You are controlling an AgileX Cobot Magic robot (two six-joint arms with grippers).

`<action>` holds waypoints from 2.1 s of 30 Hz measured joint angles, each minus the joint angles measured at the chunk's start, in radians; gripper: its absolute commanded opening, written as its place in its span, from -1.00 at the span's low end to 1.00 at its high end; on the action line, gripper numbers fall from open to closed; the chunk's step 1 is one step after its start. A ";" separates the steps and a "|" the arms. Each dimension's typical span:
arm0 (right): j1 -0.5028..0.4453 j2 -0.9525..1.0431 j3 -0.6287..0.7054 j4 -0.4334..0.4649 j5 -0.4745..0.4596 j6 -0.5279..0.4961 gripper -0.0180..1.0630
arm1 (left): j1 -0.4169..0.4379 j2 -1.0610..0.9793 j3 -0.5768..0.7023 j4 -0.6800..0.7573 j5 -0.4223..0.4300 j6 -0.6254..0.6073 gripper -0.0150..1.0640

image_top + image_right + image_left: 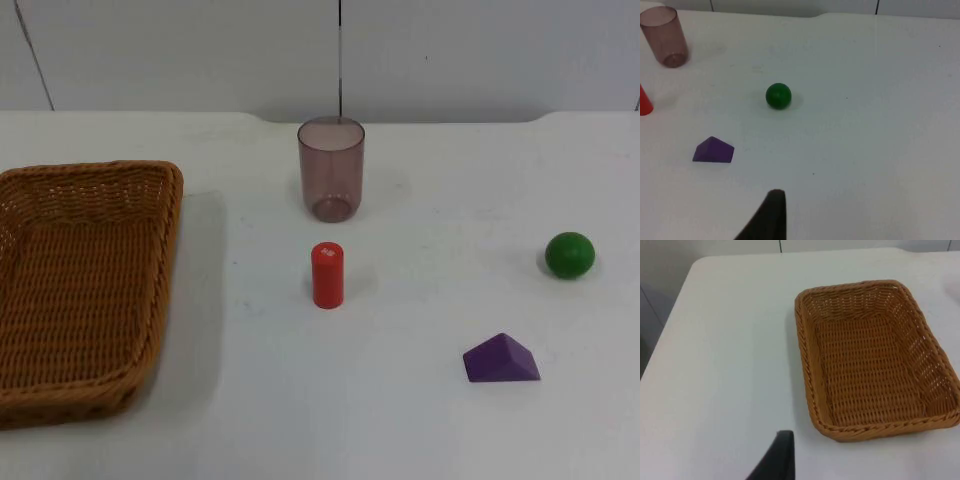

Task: Pick up the basket with the left hand and place the triangular block into the basket with the right hand.

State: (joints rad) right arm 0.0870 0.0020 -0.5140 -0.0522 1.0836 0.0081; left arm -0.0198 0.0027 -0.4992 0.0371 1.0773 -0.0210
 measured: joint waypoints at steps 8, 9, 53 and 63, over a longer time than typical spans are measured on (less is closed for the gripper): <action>0.000 0.038 -0.103 -0.007 0.026 0.023 0.96 | 0.000 0.131 -0.103 0.013 -0.033 -0.042 0.97; 0.000 0.067 -0.129 -0.009 0.026 0.023 0.96 | 0.000 0.175 -0.123 0.018 -0.056 -0.053 0.97; 0.000 0.753 -0.289 -0.062 -0.519 0.160 0.96 | 0.023 1.263 -0.348 0.040 -0.597 -0.082 0.97; 0.000 0.753 -0.289 -0.075 -0.521 0.151 0.96 | 0.198 1.515 -0.374 -0.245 -0.654 0.263 0.97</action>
State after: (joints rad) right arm 0.0870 0.7555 -0.8028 -0.1269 0.5629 0.1593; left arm 0.1779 1.5178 -0.8727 -0.2080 0.4238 0.2419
